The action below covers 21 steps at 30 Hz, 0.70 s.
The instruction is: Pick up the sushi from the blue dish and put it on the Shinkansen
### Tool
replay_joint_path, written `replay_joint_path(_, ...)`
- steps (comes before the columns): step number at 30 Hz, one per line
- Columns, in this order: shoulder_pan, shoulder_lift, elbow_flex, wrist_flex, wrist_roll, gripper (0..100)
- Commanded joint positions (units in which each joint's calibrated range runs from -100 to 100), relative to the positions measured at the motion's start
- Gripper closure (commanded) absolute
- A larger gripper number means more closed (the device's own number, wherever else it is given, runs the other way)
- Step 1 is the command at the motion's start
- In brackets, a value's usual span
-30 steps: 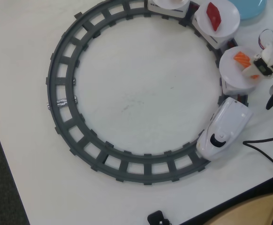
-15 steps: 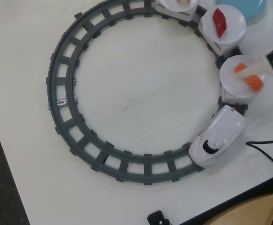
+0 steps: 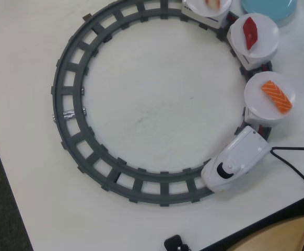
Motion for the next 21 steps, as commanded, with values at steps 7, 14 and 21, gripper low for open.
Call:
replay_joint_path(7, 8.77, -11.38, 17.13, 0.1, -0.55, 66)
replay_joint_path(14, 18.01, -10.8, 16.86, 0.18, -0.55, 66)
replay_joint_path(21, 17.92, -10.8, 16.86, 0.18, -0.55, 66)
